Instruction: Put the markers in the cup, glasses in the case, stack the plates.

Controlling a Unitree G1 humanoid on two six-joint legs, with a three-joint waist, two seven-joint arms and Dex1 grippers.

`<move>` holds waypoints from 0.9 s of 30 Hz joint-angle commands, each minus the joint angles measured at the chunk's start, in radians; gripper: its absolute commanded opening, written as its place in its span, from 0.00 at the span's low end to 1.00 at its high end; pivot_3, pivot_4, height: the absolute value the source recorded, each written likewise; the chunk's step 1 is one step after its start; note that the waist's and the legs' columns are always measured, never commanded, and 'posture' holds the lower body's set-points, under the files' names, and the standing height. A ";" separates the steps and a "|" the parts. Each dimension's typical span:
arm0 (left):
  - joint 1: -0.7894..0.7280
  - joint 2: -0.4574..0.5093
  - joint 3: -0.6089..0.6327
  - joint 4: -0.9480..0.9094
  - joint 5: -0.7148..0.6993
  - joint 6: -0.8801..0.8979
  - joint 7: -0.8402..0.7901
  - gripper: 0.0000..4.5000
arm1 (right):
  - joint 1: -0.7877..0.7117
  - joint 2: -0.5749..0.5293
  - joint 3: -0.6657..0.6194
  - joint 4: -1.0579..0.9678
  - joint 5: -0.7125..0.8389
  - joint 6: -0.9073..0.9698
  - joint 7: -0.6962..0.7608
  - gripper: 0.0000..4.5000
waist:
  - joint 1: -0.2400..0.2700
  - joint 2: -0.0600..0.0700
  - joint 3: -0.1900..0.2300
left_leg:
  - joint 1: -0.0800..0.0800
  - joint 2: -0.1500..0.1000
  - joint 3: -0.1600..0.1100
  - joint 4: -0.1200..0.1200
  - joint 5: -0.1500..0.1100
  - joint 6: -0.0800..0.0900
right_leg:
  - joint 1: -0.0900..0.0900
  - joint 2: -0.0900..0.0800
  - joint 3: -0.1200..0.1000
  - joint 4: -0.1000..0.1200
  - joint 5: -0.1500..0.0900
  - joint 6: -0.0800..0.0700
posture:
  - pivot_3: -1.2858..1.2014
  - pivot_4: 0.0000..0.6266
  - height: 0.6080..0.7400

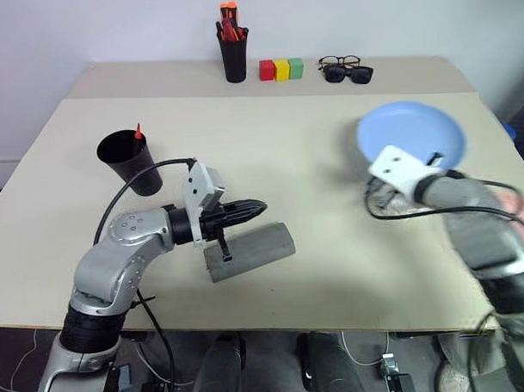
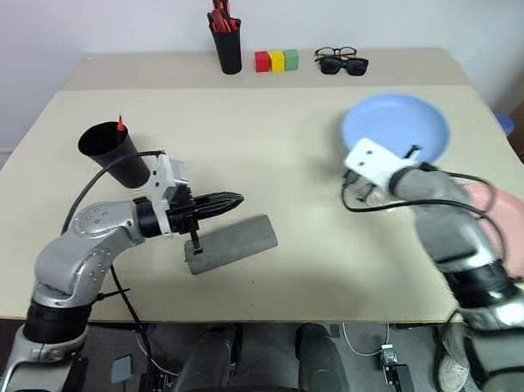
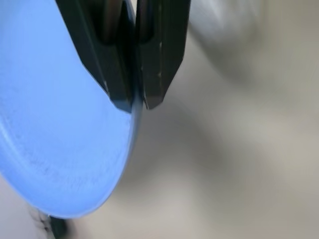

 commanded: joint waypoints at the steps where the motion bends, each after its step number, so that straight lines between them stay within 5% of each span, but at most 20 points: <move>1: -0.056 -0.033 -0.040 0.068 0.010 -0.063 -0.038 0.00 | 0.167 -0.069 -0.200 -0.186 0.011 0.136 0.075 0.01 | -0.002 0.000 0.000 | 0.001 0.000 0.000 0.000 0.000 0.000 | 0.000 0.000 0.000 0.000 0.000 0.000 | 0.52 0.24 1.00; 5: -0.103 -0.069 -0.080 0.168 0.045 -0.124 -0.063 0.00 | 0.341 -0.072 -0.322 -0.256 0.024 0.203 0.113 0.07 | -0.019 0.001 -0.001 | 0.002 0.000 0.001 0.000 0.000 0.000 | 0.002 0.000 0.000 0.000 0.000 0.000 | 0.52 0.24 1.00; 11: -0.123 -0.085 -0.089 0.211 0.063 -0.159 -0.077 0.00 | 0.389 -0.038 -0.261 -0.271 0.033 0.122 0.076 0.64 | -0.031 0.002 -0.001 | 0.004 0.001 0.001 0.000 0.000 0.000 | 0.003 0.001 0.001 0.001 0.000 0.000 | 0.52 0.24 1.00; 24: -0.053 -0.058 -0.057 0.130 0.050 -0.140 -0.033 0.00 | 0.115 0.119 0.040 0.150 -0.039 -0.161 -0.122 0.64 | -0.025 0.002 -0.001 | 0.003 0.001 0.001 0.001 0.000 0.000 | 0.004 0.000 0.001 0.000 0.000 0.000 | 0.52 0.24 1.00; 27: -0.042 -0.059 -0.056 0.118 0.052 -0.134 -0.020 0.00 | 0.094 0.122 0.041 0.192 -0.033 -0.187 -0.128 0.33 | -0.025 0.002 -0.001 | 0.004 0.001 0.000 0.000 0.000 0.000 | 0.003 0.000 0.000 0.001 0.000 0.000 | 0.52 0.24 1.00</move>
